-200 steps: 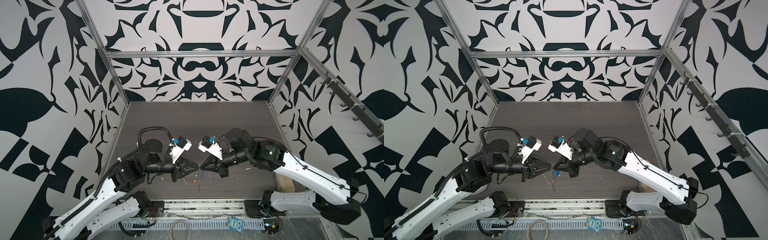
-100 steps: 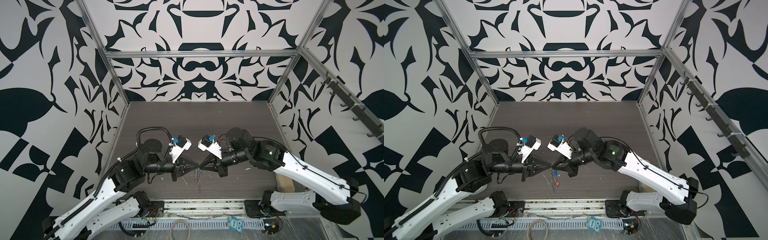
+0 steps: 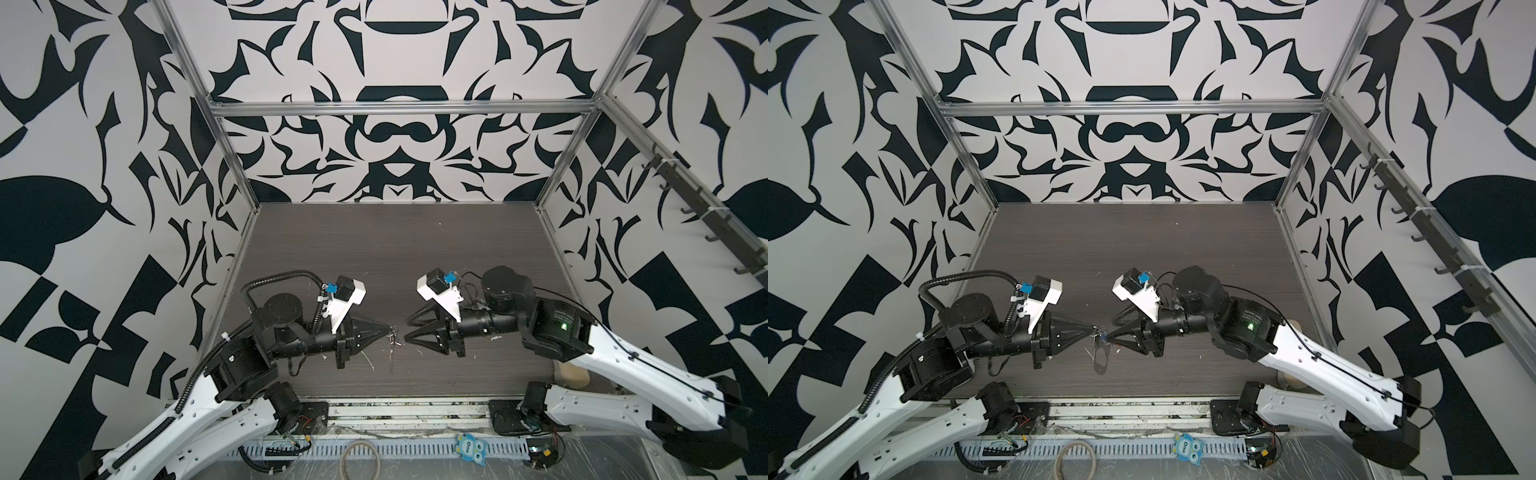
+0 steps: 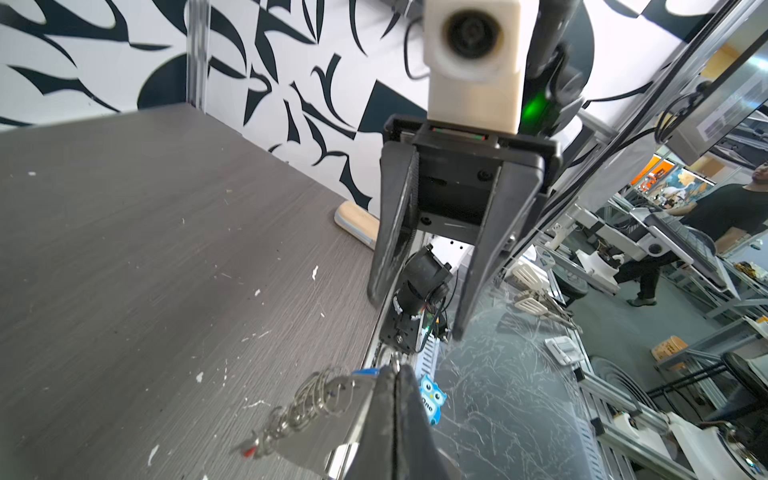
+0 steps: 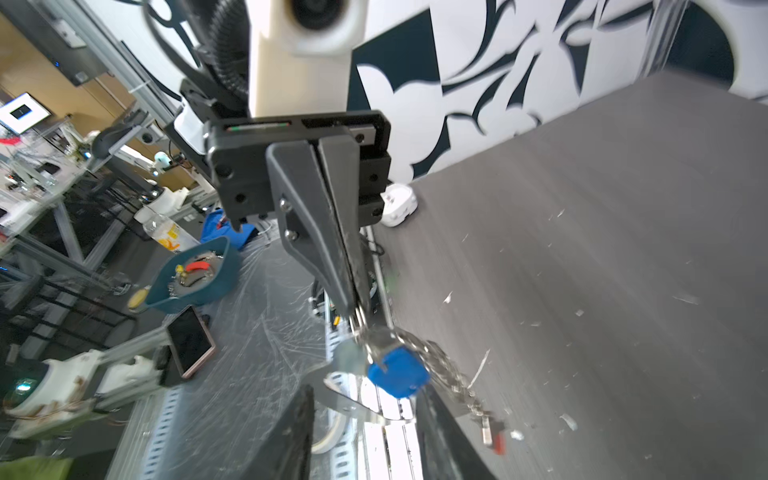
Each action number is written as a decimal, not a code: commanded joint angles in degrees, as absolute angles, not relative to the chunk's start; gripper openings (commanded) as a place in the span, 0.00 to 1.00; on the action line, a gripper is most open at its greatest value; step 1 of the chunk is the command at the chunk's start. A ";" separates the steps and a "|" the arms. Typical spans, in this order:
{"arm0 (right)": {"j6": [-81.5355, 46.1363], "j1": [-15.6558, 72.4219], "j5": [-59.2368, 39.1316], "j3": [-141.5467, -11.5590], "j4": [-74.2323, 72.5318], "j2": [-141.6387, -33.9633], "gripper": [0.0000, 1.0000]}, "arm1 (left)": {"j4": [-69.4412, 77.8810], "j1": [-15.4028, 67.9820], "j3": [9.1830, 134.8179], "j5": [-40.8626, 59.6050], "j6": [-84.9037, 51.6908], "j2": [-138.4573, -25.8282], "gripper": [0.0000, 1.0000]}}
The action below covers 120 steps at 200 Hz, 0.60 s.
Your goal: Remove the keys from the keyring
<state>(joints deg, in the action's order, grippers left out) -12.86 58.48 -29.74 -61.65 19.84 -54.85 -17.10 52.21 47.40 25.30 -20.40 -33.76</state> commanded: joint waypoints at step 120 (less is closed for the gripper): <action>-20.05 59.46 -26.41 -47.50 -14.50 -51.86 0.48 | 2.70 52.38 40.95 21.38 -27.06 -29.73 0.00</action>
<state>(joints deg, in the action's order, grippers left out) -19.62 58.87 -26.68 -47.57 -9.74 -51.92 -1.32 52.21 41.54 22.13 -26.00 -30.79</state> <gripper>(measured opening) 0.488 0.048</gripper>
